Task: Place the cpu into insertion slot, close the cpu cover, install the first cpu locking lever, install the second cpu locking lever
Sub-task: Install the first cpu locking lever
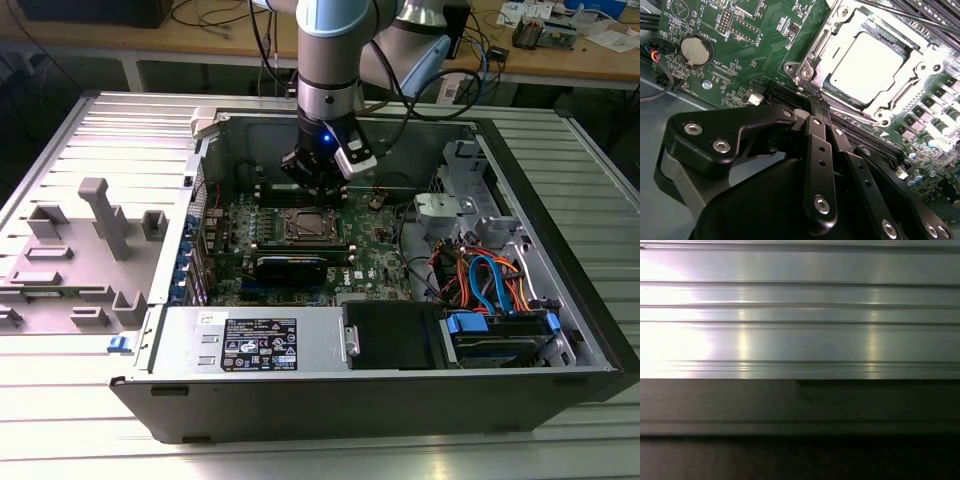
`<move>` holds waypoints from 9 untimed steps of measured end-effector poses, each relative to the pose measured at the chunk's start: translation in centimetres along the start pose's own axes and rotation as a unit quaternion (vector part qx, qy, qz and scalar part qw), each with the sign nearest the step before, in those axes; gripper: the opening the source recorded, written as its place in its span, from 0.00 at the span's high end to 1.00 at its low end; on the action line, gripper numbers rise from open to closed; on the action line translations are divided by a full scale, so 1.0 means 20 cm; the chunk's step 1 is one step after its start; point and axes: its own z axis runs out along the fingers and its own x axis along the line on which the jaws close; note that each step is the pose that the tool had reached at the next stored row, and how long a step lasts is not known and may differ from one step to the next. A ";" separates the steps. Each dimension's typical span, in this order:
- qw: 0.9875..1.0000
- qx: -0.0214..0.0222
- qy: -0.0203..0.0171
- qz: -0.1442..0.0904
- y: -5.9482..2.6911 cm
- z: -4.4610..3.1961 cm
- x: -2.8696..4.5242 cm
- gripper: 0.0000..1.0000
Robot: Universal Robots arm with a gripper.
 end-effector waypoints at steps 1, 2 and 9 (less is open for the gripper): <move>1.000 0.000 0.000 0.000 -0.001 0.002 0.000 0.89; 1.000 0.000 0.000 0.000 -0.004 0.004 0.000 0.89; 1.000 0.000 0.000 0.000 -0.009 0.017 0.000 0.89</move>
